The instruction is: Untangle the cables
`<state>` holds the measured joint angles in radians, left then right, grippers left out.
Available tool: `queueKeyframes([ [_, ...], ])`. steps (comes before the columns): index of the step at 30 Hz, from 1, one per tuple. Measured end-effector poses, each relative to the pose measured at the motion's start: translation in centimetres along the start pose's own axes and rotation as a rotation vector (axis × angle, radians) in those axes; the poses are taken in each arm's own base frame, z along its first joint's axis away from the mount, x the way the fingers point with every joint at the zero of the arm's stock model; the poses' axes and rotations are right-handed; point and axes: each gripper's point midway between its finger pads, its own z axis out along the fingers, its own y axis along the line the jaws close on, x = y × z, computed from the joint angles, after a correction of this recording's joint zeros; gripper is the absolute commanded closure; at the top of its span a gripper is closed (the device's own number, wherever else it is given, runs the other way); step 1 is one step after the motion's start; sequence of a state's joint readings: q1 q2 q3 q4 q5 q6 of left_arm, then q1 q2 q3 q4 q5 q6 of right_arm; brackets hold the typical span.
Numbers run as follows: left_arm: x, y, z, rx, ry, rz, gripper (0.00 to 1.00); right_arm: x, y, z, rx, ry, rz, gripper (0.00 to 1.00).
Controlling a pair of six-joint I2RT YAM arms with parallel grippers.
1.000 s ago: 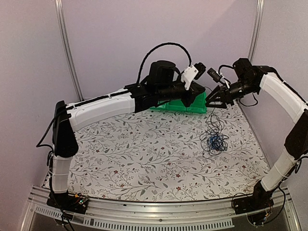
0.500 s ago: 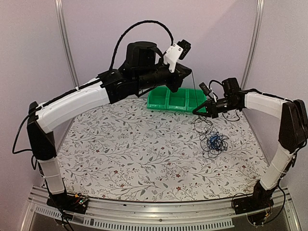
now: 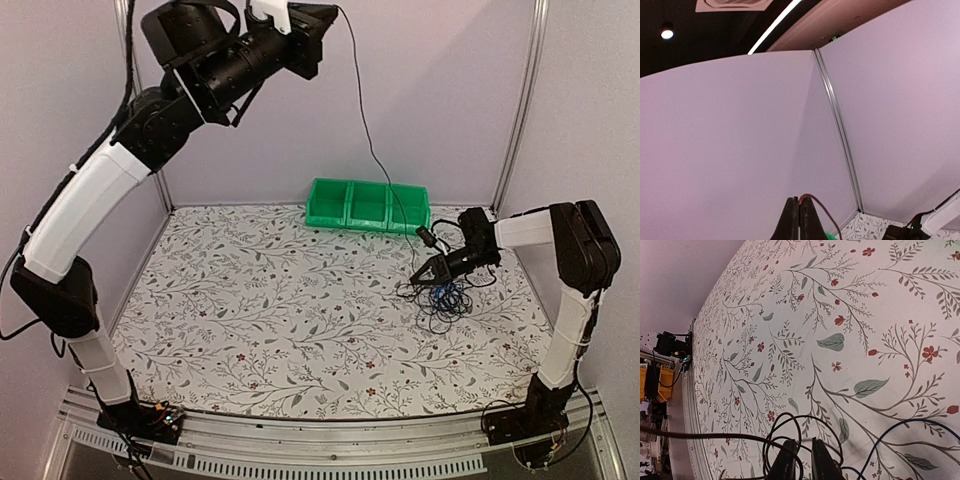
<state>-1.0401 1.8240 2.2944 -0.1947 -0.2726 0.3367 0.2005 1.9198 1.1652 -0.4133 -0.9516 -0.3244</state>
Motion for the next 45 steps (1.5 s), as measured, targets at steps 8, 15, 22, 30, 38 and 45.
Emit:
queueKeyframes([
  [8, -7.4, 5.2, -4.4, -0.128, -0.168, -0.027, 1.0, 1.5, -1.4, 0.0, 0.074, 0.037, 0.045, 1.0],
  [15, -5.1, 5.0, -3.0, -0.177, -0.1, 0.036, 1.0, 3.7, -3.1, -0.9, 0.159, 0.067, 0.098, 1.0],
  [22, -6.7, 6.7, -3.9, -0.275, -0.078, 0.197, 1.0, 2.7, -3.1, -1.4, 0.16, 0.032, 0.074, 1.0],
  [30, -6.4, 7.8, -5.3, -0.337, -0.072, 0.227, 1.0, -0.4, -1.5, -3.7, 0.147, 0.021, 0.037, 0.96],
  [38, -2.6, 6.6, -5.2, -0.31, -0.038, 0.141, 1.0, -12.7, 7.6, -12.1, 0.169, -0.166, -0.341, 1.0],
  [45, 8.6, 3.4, -3.0, -0.202, 0.154, 0.03, 0.95, -17.9, 14.6, -15.4, 0.126, -0.252, -0.532, 1.0],
])
